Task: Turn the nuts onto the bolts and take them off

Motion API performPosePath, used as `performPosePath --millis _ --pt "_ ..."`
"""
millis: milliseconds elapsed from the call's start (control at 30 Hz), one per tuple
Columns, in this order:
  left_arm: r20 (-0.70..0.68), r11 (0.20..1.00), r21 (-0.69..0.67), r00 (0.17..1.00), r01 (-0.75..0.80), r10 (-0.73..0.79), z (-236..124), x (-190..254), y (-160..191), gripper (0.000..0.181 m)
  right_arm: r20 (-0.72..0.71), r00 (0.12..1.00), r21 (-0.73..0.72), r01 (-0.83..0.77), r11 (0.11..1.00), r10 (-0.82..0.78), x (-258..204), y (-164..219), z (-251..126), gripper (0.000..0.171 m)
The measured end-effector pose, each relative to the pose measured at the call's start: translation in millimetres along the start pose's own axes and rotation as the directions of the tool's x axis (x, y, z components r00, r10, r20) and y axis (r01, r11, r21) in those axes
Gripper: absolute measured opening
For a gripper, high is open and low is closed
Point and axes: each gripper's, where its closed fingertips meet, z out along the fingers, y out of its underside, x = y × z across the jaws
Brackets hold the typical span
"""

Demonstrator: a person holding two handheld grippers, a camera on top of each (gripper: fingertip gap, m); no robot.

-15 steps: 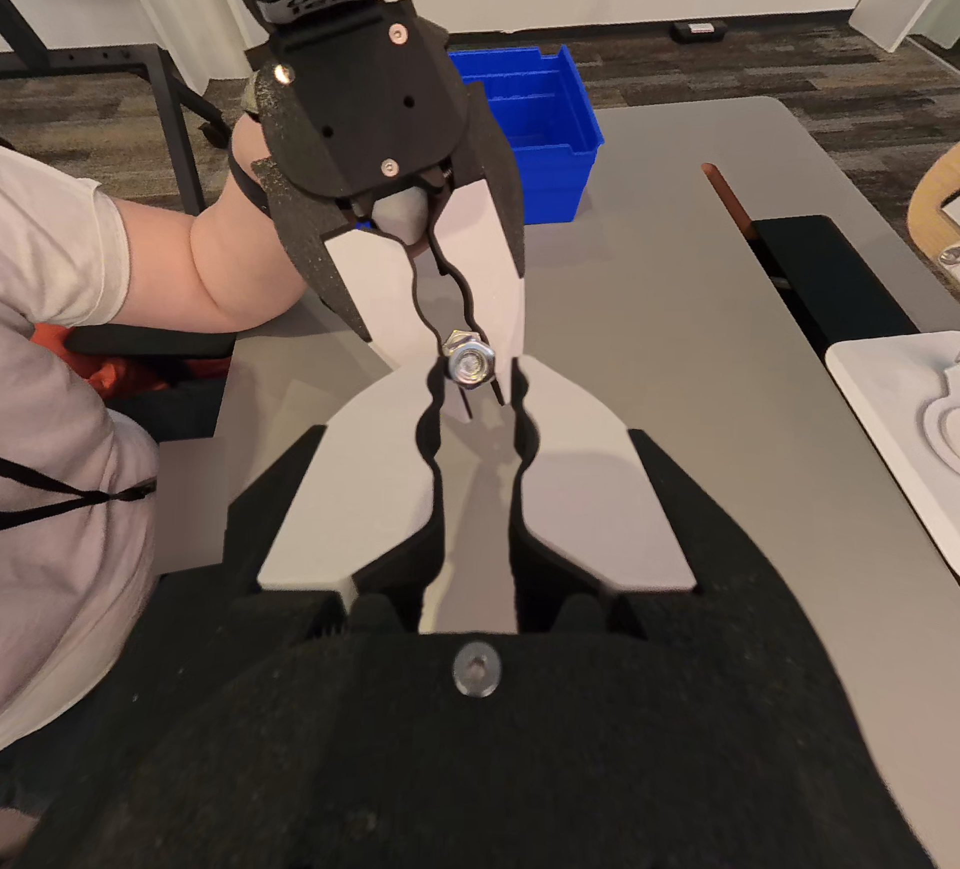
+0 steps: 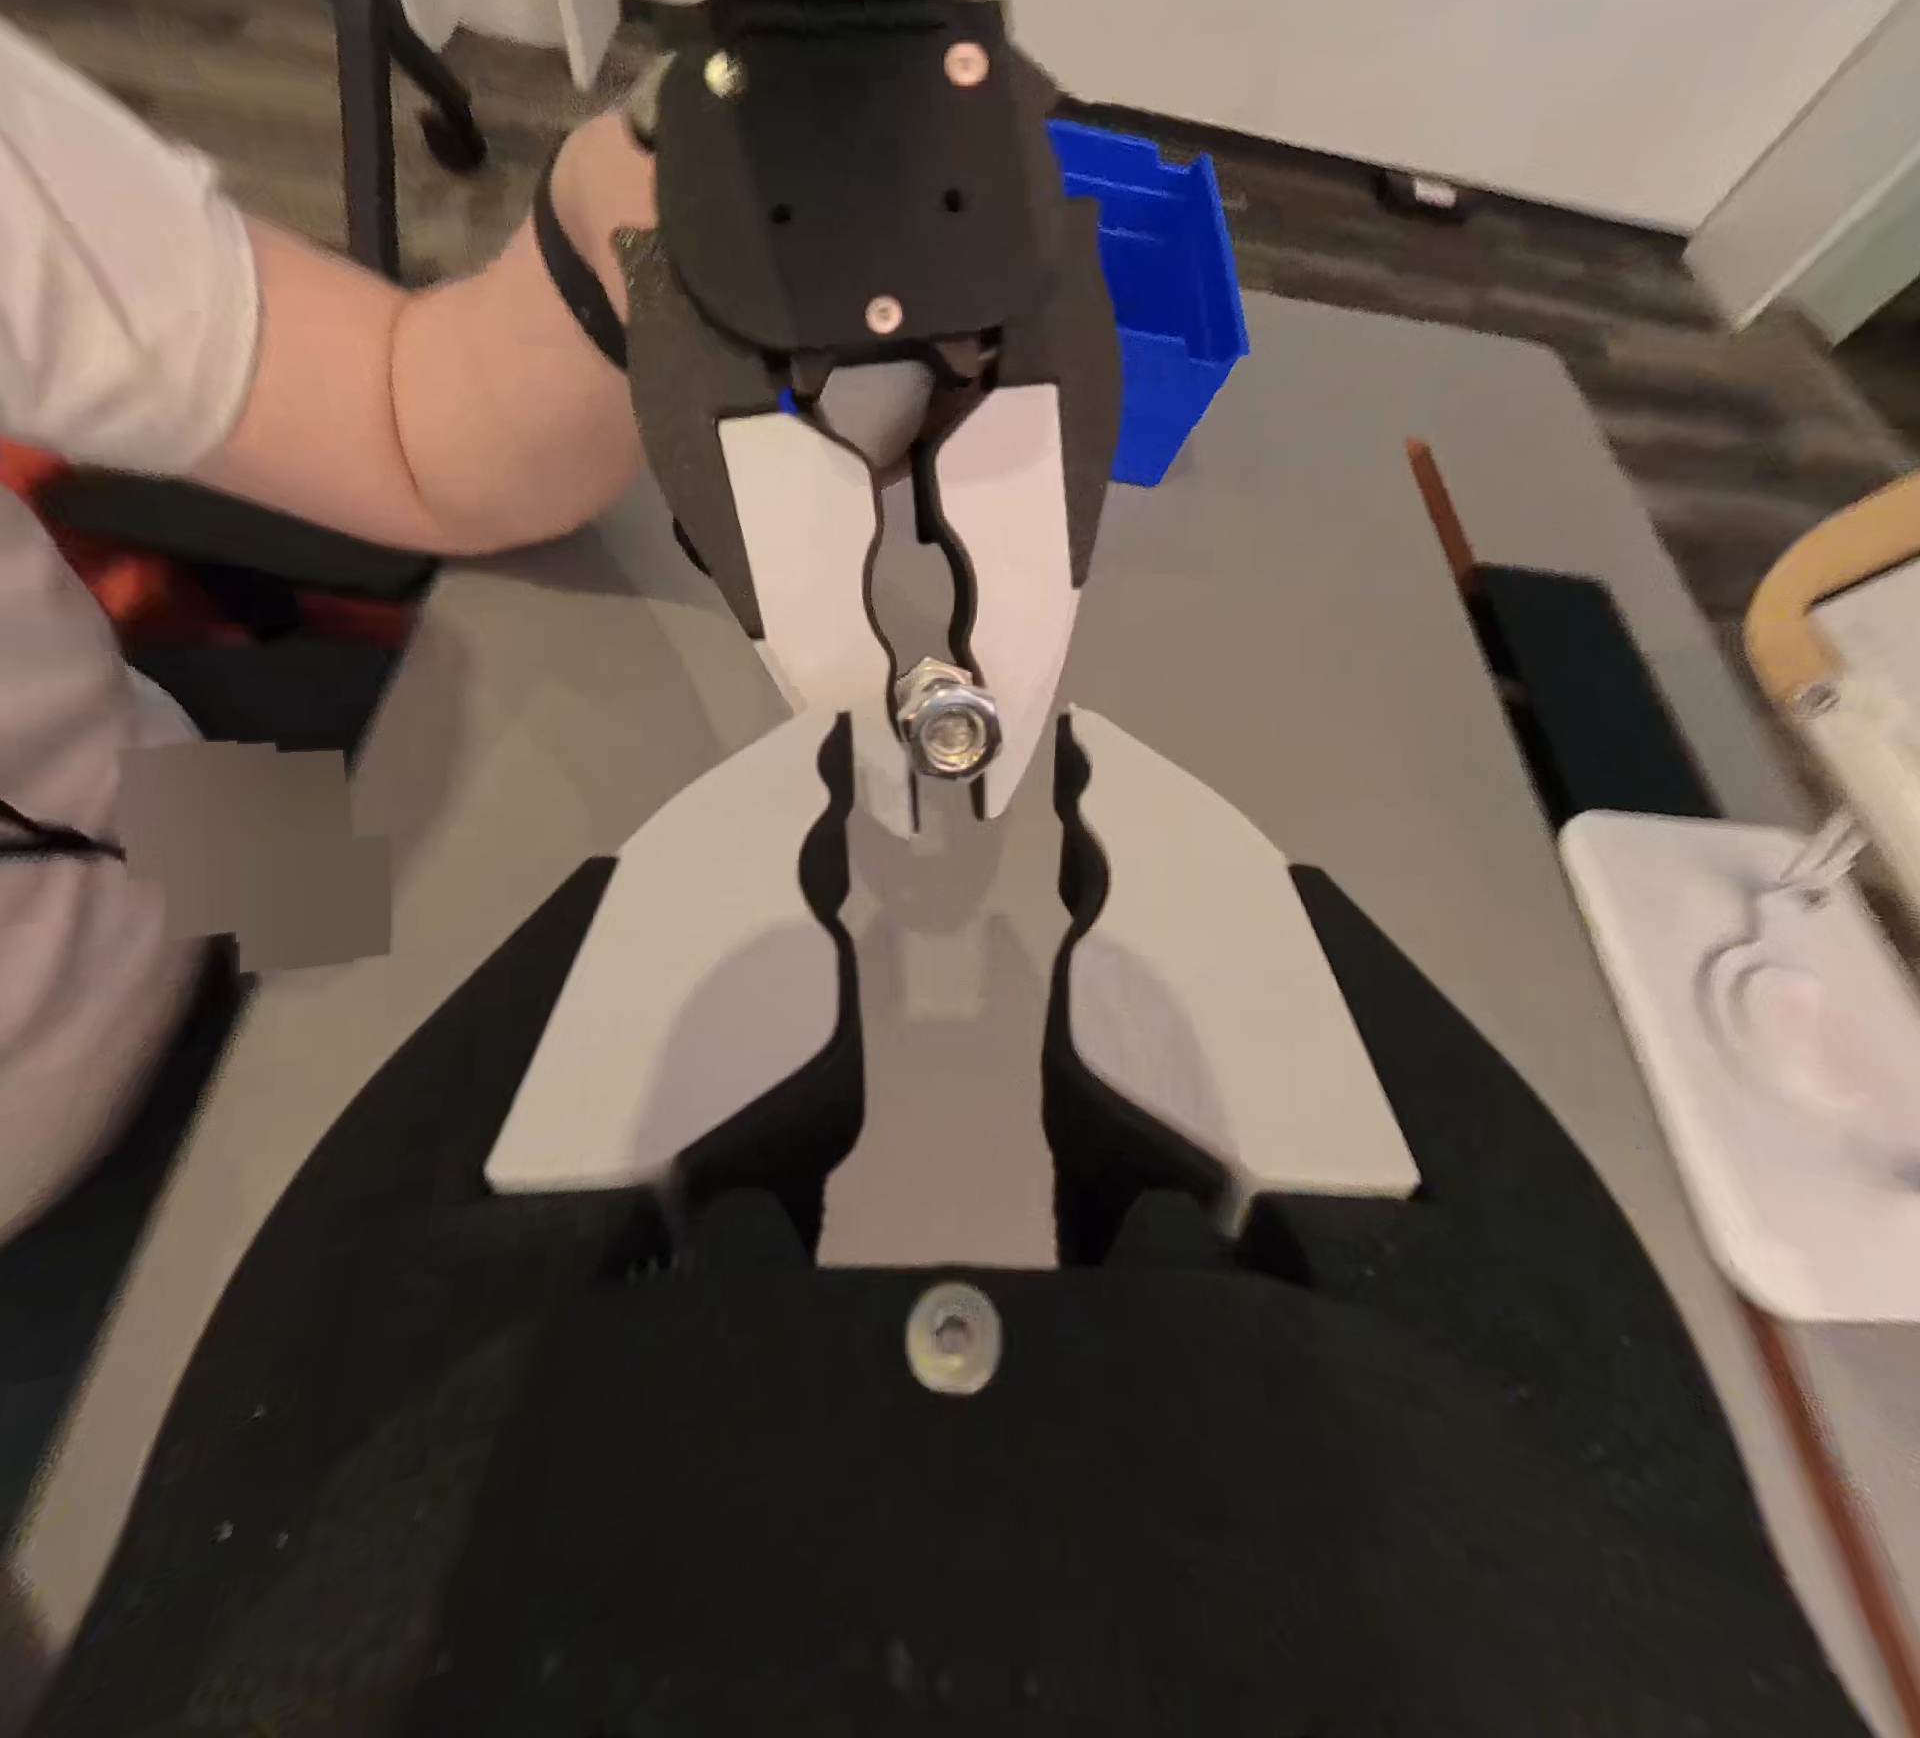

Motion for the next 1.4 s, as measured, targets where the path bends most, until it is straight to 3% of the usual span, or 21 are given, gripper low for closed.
performPosePath --millis 167,367,500,633,700,800,900,1033,1133,1267,1400 --pt "0.069 1.0 0.016 0.998 0.01 -0.012 -3.1 -10.8 -2.3 0.014 -0.026 0.953 0.027 -0.302 0.953 0.303 7.9 -4.6 1.1 0.035" --pt "0.077 1.0 0.017 0.997 0.005 -0.006 -4.0 -11.1 -2.8 0.014 -0.091 0.94 0.0 -0.329 0.944 0.328 7.6 -3.8 5.1 0.019" --pt "0.007 1.0 0.023 1.0 -0.015 0.015 -4.2 0.6 -3.6 0.014 -0.056 0.982 -0.04 -0.181 0.983 0.178 -1.3 -4.0 2.5 0.019" --pt "-0.139 0.999 0.0 0.989 -0.043 0.043 -3.4 24.8 1.0 0.014 0.043 0.975 -0.029 0.218 0.975 -0.217 -20.4 0.5 -0.2 0.019" --pt "-0.182 0.999 0.005 0.982 -0.046 0.046 -2.4 32.3 0.0 0.014 0.073 0.953 0.006 0.295 0.955 -0.295 -26.2 1.0 -2.6 0.019" --pt "-0.149 0.999 0.021 0.988 -0.027 0.03 -2.4 26.3 -3.3 0.014 0.065 0.978 0.022 0.199 0.98 -0.2 -19.7 -1.5 -3.8 0.02" --pt "-0.069 0.999 0.025 0.997 -0.02 0.022 -3.4 13.1 -4.2 0.014 -0.004 1.0 -0.008 -0.005 1.0 0.005 -4.3 -2.8 -1.0 0.038" --pt "-0.003 1.0 0.025 1.0 -0.017 0.017 -4.3 3.4 -4.8 0.014 -0.012 0.971 0.001 -0.237 0.971 0.237 -2.5 -7.1 3.5 0.037" --pt "0.009 1.0 0.027 1.0 -0.011 0.011 -5.0 1.0 -5.0 0.014 -0.061 0.957 -0.046 -0.285 0.957 0.282 -1.5 -0.4 5.7 0.025" --pt "-0.027 0.999 0.036 0.999 -0.017 0.018 -7.2 6.7 -5.7 0.014 -0.064 0.985 -0.071 -0.163 0.984 0.159 -7.0 -2.9 4.8 0.02" --pt "-0.182 0.999 0.041 0.982 -0.035 0.042 -11.0 30.3 -4.2 0.014 0.021 0.984 -0.067 0.179 0.982 -0.178 -25.0 -3.5 2.0 0.019"
